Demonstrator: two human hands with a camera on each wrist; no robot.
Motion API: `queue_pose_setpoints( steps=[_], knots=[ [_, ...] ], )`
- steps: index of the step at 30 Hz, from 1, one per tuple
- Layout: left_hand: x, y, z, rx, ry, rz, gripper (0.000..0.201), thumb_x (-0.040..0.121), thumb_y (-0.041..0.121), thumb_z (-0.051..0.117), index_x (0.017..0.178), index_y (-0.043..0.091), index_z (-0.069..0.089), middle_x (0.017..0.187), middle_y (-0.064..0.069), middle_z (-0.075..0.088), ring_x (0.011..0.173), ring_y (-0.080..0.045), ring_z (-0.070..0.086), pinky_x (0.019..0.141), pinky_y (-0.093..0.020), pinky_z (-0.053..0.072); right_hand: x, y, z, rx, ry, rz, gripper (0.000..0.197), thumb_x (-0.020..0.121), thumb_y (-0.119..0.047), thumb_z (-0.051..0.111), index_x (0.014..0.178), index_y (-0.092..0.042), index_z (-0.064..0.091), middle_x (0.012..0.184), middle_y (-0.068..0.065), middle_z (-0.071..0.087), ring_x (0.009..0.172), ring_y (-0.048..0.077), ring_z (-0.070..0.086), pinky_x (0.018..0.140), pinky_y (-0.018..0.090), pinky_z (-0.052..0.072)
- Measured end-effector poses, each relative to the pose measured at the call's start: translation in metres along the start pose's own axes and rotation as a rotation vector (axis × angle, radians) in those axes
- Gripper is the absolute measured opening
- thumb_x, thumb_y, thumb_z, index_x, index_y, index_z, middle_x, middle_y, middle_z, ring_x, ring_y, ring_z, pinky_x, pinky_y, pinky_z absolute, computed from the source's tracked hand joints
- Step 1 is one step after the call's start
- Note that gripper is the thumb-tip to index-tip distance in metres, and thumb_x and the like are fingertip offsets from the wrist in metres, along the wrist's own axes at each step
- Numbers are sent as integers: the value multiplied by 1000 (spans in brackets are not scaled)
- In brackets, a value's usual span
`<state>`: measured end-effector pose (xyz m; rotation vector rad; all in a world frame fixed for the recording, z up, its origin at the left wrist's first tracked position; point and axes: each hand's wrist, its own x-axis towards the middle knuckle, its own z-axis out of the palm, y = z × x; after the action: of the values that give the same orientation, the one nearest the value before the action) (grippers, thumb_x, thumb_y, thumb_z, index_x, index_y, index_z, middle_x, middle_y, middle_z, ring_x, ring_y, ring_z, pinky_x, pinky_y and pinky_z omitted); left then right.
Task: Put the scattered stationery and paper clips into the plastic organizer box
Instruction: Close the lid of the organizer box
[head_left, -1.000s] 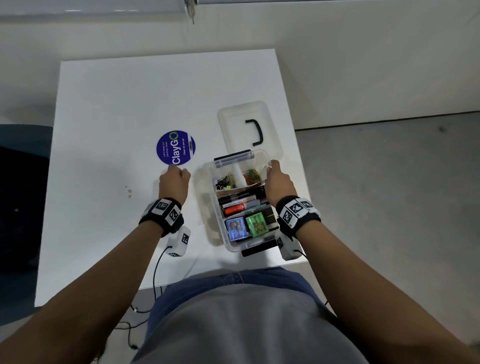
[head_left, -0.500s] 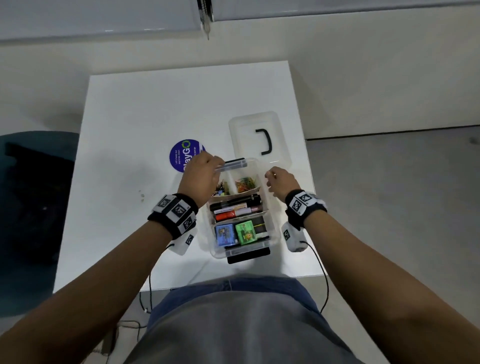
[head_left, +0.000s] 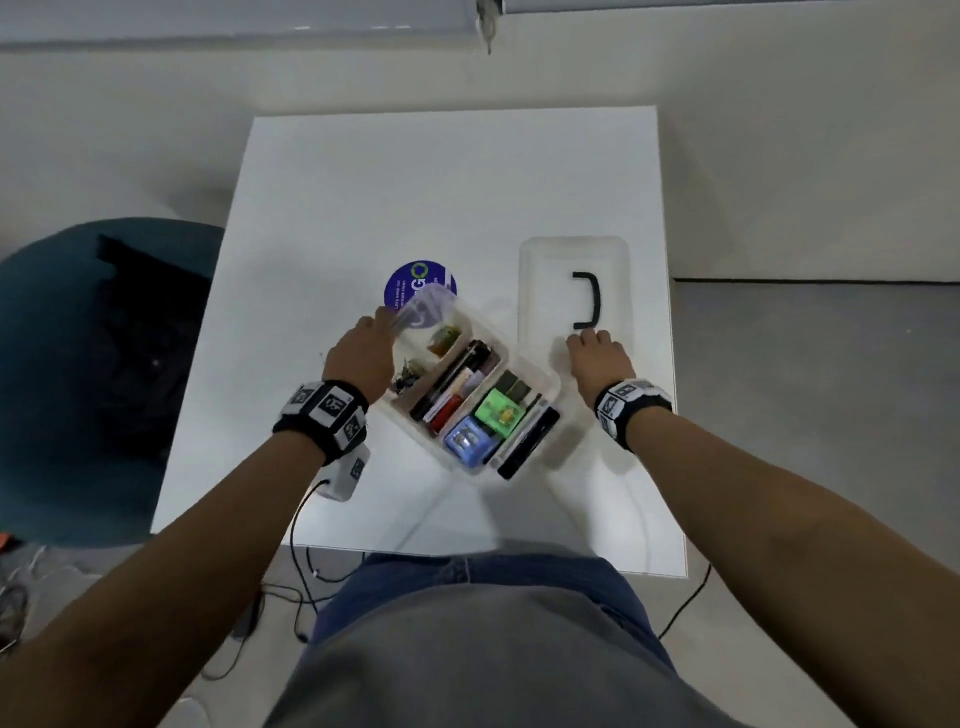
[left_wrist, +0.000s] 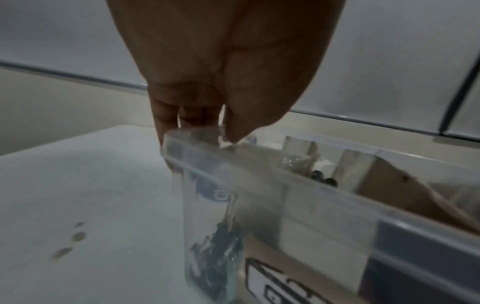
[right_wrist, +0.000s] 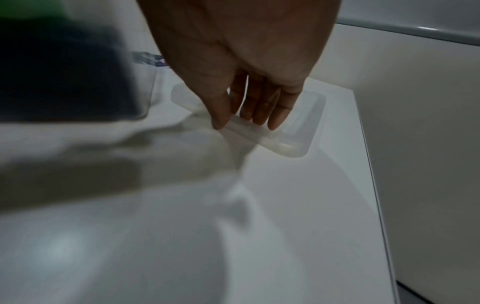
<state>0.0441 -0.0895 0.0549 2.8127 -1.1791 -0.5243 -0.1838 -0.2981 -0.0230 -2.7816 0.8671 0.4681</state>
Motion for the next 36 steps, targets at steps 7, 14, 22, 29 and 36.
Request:
queue_pose_setpoints(
  steps=[7,14,22,29,36],
  knots=[
    [-20,-59,3,-52,-29,-149,41,95,13,38,136,14,34,112,-17,55,82,-34,51,70,-42,42,-15,-3,-2,-16,2,-50,36,77,14,52,113,11,53,108,28,55,101,45,56,79,49,50],
    [-32,-14,-26,-457,308,9,36,95,27,51,129,13,50,113,-14,55,92,-25,58,86,-36,48,-15,-37,-82,496,141,184,28,94,-20,51,107,4,53,108,20,58,100,33,56,78,34,43],
    [-41,49,-57,-1146,-139,156,49,96,53,43,123,14,54,110,-3,67,96,-15,69,78,-36,60,-84,-142,-128,763,219,-15,26,94,-32,55,87,-7,56,75,4,61,69,20,55,65,27,40],
    [-30,-20,-48,-1080,-28,115,26,89,9,48,106,27,58,101,-13,68,83,-26,67,72,-37,56,-67,-169,-107,690,308,-38,23,90,-20,56,111,-13,60,111,8,59,103,25,58,90,38,49],
    [1,-65,-46,-824,-30,9,33,98,17,49,131,15,45,105,-16,66,79,-27,63,74,-33,50,-41,-147,-73,576,140,323,57,98,-27,46,148,-13,24,139,21,36,118,42,48,98,50,44]
  ],
)
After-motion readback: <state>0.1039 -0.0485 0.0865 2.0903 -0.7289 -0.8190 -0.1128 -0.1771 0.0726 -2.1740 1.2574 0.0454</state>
